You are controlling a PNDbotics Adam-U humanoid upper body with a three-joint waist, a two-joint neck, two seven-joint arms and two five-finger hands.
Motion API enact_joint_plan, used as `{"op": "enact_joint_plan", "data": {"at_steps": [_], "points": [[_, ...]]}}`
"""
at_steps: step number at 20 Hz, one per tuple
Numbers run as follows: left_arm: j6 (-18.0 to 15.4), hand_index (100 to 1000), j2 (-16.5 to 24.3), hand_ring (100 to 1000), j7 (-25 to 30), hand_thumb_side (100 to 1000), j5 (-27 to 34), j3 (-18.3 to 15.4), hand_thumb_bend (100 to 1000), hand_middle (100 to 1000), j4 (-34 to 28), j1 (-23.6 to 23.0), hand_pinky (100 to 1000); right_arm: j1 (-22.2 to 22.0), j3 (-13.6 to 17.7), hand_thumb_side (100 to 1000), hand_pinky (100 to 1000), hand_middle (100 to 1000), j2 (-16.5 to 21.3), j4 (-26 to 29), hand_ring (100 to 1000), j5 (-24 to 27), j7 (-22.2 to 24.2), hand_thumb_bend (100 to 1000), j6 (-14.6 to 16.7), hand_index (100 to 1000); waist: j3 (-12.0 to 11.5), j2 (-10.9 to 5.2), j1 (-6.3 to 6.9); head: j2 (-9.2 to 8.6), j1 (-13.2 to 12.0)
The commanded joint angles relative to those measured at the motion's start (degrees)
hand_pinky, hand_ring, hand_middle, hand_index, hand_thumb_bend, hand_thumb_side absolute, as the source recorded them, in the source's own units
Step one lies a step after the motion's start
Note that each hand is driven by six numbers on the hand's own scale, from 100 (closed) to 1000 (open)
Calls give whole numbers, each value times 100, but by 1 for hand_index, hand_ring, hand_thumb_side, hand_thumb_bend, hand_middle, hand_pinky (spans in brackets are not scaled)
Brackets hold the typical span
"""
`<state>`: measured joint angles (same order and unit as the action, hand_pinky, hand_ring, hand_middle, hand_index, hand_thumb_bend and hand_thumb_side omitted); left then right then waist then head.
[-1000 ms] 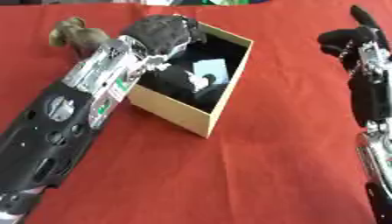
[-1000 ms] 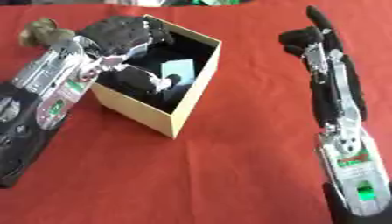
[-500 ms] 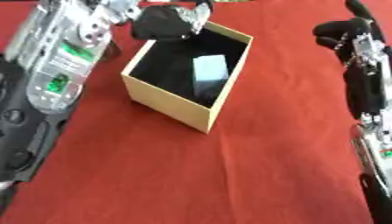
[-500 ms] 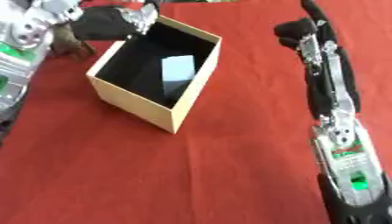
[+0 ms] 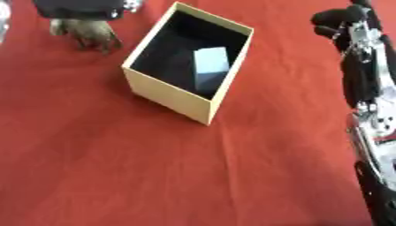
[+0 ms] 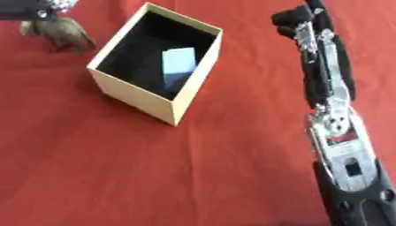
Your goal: Pick up objects on the table and place them in the box.
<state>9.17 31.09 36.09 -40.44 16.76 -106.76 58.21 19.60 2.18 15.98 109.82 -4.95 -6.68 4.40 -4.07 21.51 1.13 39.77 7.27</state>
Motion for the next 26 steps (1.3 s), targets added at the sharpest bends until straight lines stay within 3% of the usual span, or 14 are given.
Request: {"op": "enact_joint_plan", "data": {"at_steps": [1,6,10,14,16,20,26], "points": [[-64,842,452,890,194,776,-90,-178,151,841,-66,-27,725,33,59,911,810,663,131,65,778,-43,-31,100,-3,1000,-14,-157,-5,47,-3],[-481,867,885,921,548,816,-422,-210,350,849,457,-173,748,34,67,911,810,663,151,53,778,-62,-44,100,-7,1000,-28,-169,-15,-4,-24],[-883,869,1069,924,675,733,-503,-261,372,845,939,-227,749,44,72,912,810,662,161,39,778,-69,-54,100,-8,1000,-32,-160,-39,-62,-38],[-1183,884,1120,939,772,721,-521,-272,418,863,1361,-246,763,59,72,913,809,662,158,32,778,-70,-56,100,-7,1000,-18,-150,-60,-131,-64],[-1339,889,1152,954,799,754,-638,-268,533,873,1502,-245,779,61,70,914,809,662,156,30,778,-68,-56,100,-6,1000,-7,-147,-64,-169,-75],[-1709,894,1196,955,660,718,-1032,-257,638,873,1750,-218,781,64,66,917,809,662,156,24,778,-62,-52,100,-7,1000,10,-138,-69,-229,-92],[-2160,889,1132,943,210,653,-1545,-224,630,870,2162,-170,768,84,56,919,809,661,157,16,778,-50,-43,100,-8,1000,57,-101,-85,-337,-135]]}}
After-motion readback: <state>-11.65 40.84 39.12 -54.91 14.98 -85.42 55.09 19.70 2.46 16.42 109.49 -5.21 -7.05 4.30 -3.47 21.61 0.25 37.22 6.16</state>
